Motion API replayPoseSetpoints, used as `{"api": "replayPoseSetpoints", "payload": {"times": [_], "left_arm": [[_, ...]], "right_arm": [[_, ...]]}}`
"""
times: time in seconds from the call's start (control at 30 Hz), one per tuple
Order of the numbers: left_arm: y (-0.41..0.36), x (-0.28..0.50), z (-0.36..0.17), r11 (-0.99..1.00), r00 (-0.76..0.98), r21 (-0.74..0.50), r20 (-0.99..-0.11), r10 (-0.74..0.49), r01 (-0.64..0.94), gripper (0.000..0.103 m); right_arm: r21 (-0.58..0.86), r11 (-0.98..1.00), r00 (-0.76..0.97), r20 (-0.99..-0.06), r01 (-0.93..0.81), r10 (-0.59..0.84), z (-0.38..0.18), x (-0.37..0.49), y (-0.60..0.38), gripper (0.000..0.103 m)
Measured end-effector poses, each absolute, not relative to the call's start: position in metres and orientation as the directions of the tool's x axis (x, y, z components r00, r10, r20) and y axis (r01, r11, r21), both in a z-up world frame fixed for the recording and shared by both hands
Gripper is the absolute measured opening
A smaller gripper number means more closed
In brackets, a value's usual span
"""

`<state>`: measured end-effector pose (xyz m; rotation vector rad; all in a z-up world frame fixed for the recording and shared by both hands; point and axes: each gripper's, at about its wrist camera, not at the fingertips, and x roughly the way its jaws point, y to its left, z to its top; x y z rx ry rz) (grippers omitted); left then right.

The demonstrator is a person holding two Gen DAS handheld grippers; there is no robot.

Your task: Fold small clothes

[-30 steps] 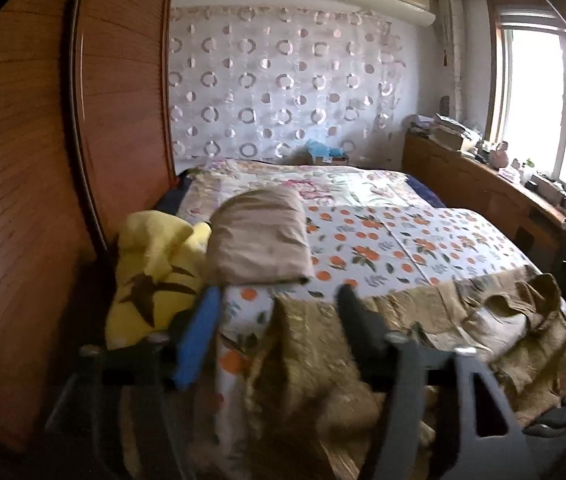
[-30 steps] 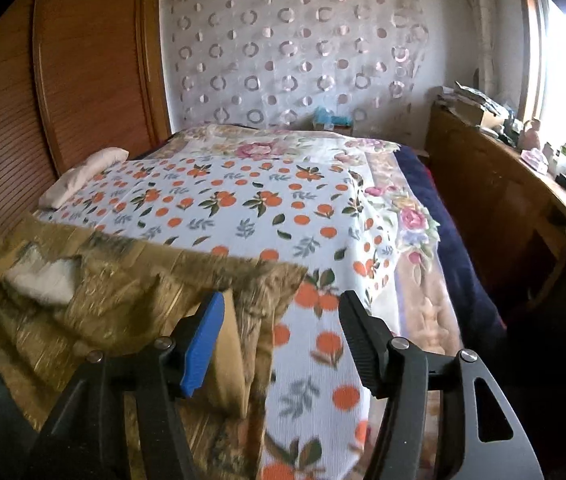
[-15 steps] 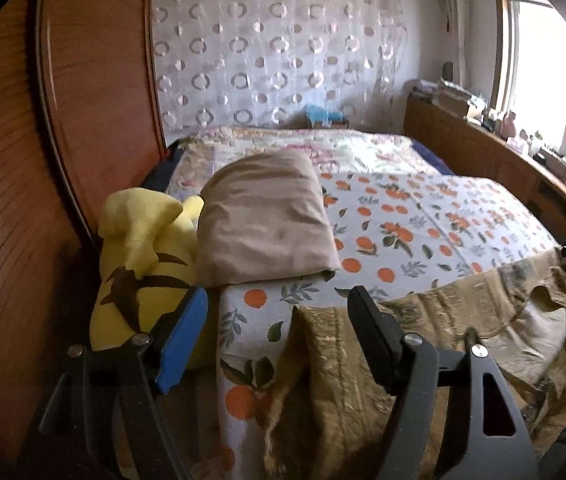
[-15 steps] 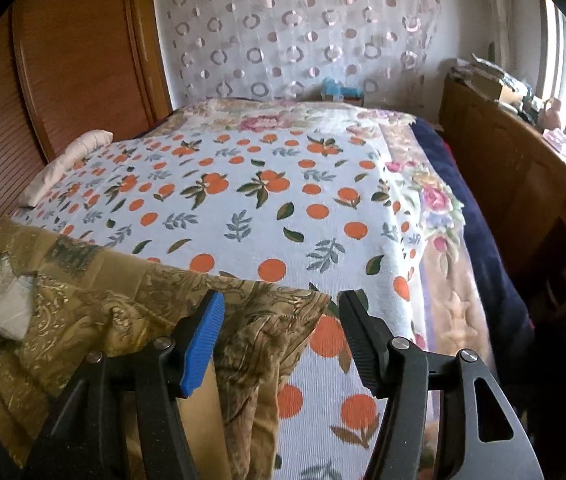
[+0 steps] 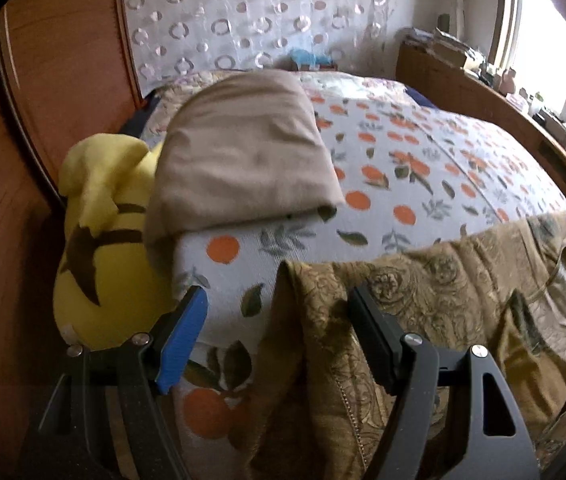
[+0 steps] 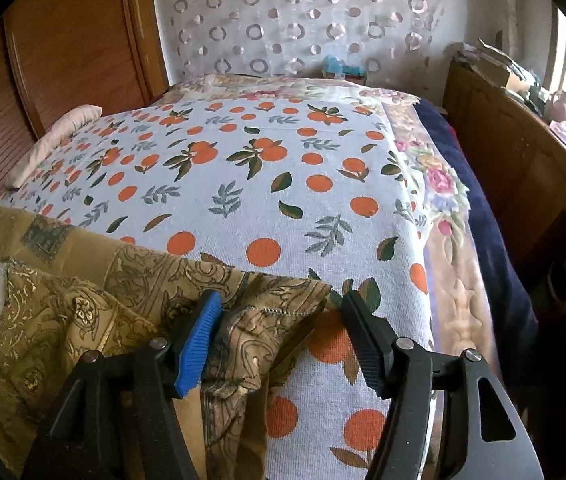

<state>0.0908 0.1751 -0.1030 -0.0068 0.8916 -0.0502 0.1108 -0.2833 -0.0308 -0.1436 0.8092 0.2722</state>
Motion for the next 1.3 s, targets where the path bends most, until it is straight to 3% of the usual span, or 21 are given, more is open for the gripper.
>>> {"api": "replayPoseSetpoints", "payload": {"times": [0.57, 0.7, 0.77, 0.87, 0.9, 0.93, 1.0, 1.13, 1.3], "left_arm": [[0.177, 0.092, -0.105, 0.998, 0.621, -0.038, -0.782, -0.057, 0.043, 0.074], [0.175, 0.091, -0.104, 0.996, 0.627, -0.049, -0.774, -0.087, 0.077, 0.06], [0.172, 0.092, -0.104, 0.994, 0.625, -0.054, -0.774, -0.103, 0.097, 0.046], [0.166, 0.091, -0.102, 0.988, 0.614, -0.085, -0.776, -0.145, 0.125, 0.025], [0.165, 0.09, -0.101, 0.989, 0.617, -0.083, -0.774, -0.14, 0.12, 0.022], [0.164, 0.087, -0.099, 0.99, 0.627, -0.086, -0.767, -0.136, 0.111, 0.014], [0.162, 0.079, -0.093, 0.992, 0.656, -0.089, -0.744, -0.128, 0.092, 0.008], [0.157, 0.053, -0.06, 0.989, 0.739, -0.12, -0.659, -0.14, 0.081, 0.007], [0.146, 0.022, 0.006, 0.98, 0.83, -0.155, -0.523, -0.192, 0.129, 0.007]], "right_arm": [[-0.026, 0.955, 0.656, -0.732, -0.296, 0.183, -0.035, 0.112, -0.283, 0.069], [-0.041, 0.951, 0.651, -0.738, -0.307, 0.179, -0.034, 0.112, -0.281, 0.069], [-0.03, 0.949, 0.638, -0.747, -0.314, 0.187, -0.033, 0.115, -0.281, 0.067], [-0.028, 0.936, 0.626, -0.75, -0.352, 0.213, -0.03, 0.113, -0.277, 0.048], [-0.029, 0.931, 0.623, -0.751, -0.363, 0.219, -0.029, 0.111, -0.274, 0.038], [-0.024, 0.924, 0.616, -0.751, -0.382, 0.235, -0.029, 0.109, -0.272, 0.027], [-0.018, 0.914, 0.608, -0.752, -0.405, 0.254, -0.028, 0.105, -0.269, 0.018], [-0.004, 0.902, 0.631, -0.717, -0.431, 0.298, -0.015, 0.088, -0.264, 0.012], [-0.025, 0.887, 0.713, -0.605, -0.461, 0.354, 0.034, 0.049, -0.265, 0.011]]}}
